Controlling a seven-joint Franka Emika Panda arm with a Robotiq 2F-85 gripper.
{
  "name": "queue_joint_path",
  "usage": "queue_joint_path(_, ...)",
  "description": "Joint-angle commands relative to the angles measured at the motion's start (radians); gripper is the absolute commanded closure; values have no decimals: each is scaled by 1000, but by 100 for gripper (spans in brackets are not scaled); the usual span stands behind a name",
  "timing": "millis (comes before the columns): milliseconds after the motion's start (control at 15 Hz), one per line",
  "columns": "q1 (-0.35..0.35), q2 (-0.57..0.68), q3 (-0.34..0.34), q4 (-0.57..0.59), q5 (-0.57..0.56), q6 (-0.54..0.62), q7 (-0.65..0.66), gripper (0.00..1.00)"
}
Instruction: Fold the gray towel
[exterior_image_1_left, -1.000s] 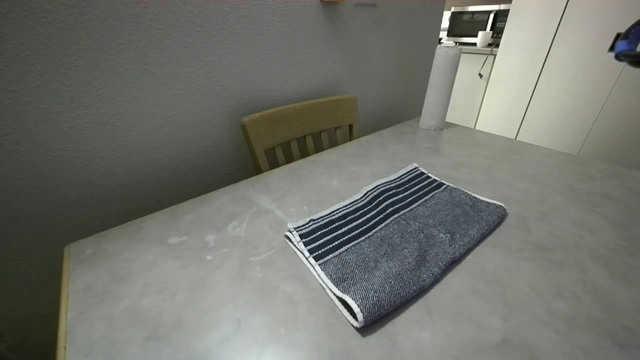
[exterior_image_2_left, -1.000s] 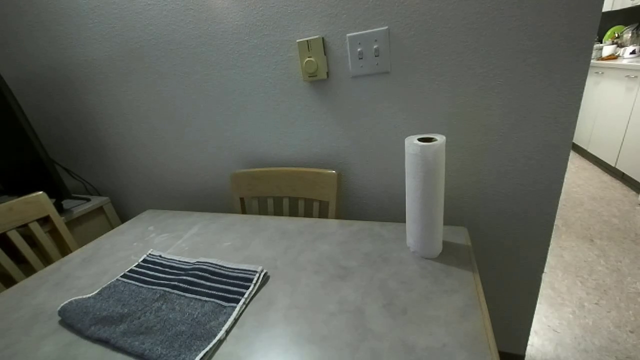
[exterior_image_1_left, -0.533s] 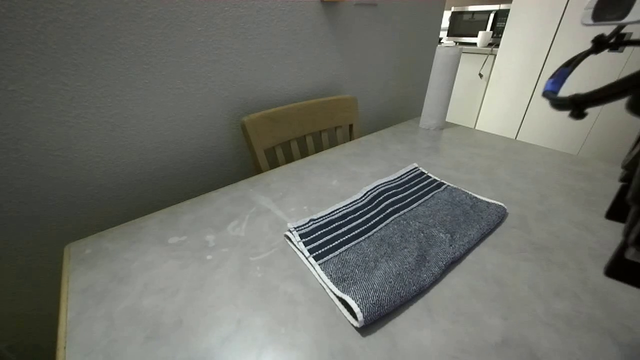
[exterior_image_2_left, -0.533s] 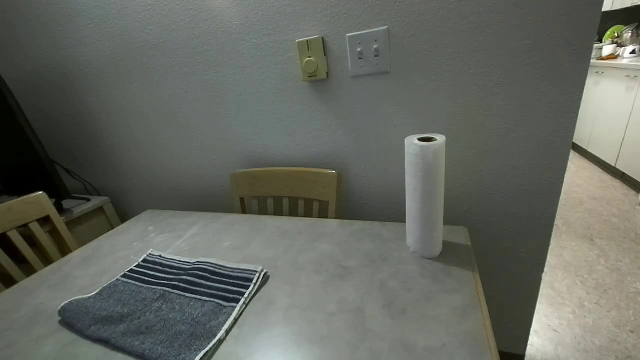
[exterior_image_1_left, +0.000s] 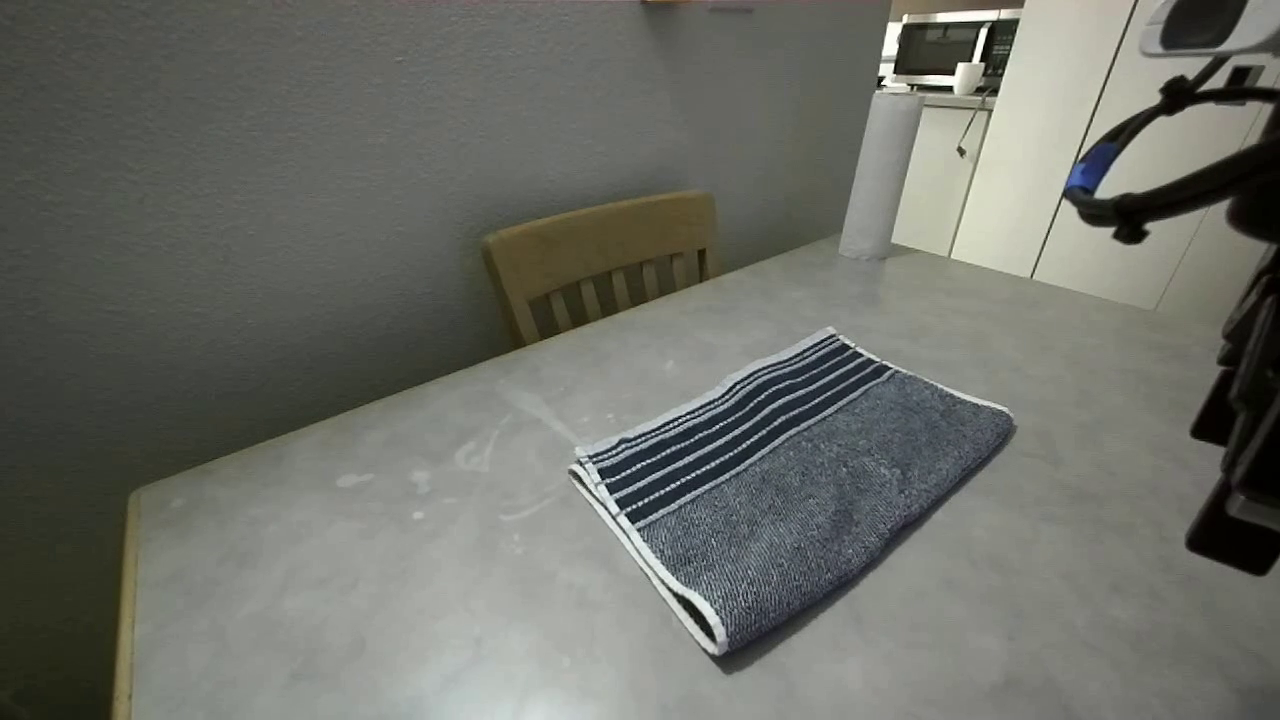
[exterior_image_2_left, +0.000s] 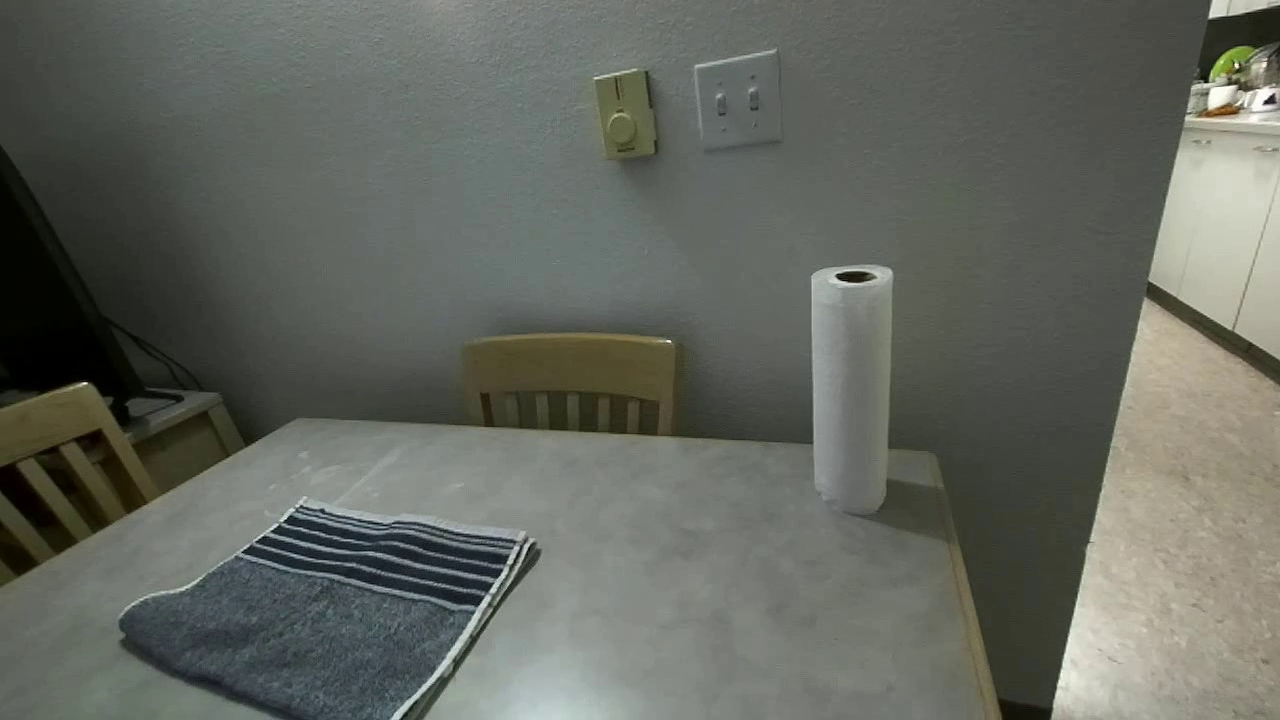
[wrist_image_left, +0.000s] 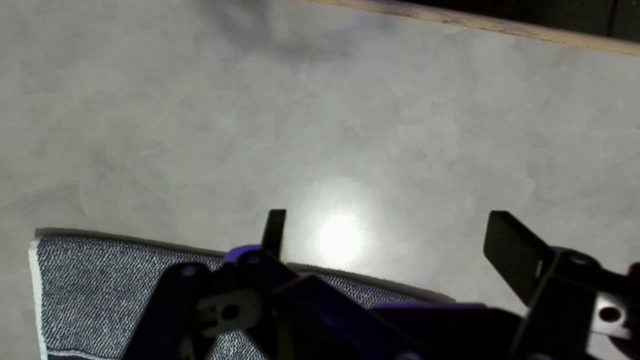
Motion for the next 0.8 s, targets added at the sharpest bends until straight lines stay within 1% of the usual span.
queue_joint_path(0, -11, 22, -5, -1, -4, 43, 6, 0)
queue_joint_path(67, -19, 36, -5, -3, -5, 76, 23, 0)
queue_joint_path(200, -34, 86, -11, 3, 6, 177, 68, 0)
queue_joint_path(333, -43, 153, -21, 20, 33, 275, 98, 0)
queue_joint_path(400, -41, 198, -31, 35, 52, 322, 89, 0)
queue_joint_path(467, -38, 242, -41, 55, 73, 352, 72, 0)
queue_joint_path(533, -32, 298, -52, 86, 106, 380, 28, 0)
queue_joint_path(600, -30, 340, -56, 118, 135, 388, -9, 0)
queue_joint_path(667, -33, 374, -55, 147, 173, 403, -54, 0)
queue_joint_path(733, -38, 388, -44, 164, 235, 400, -118, 0)
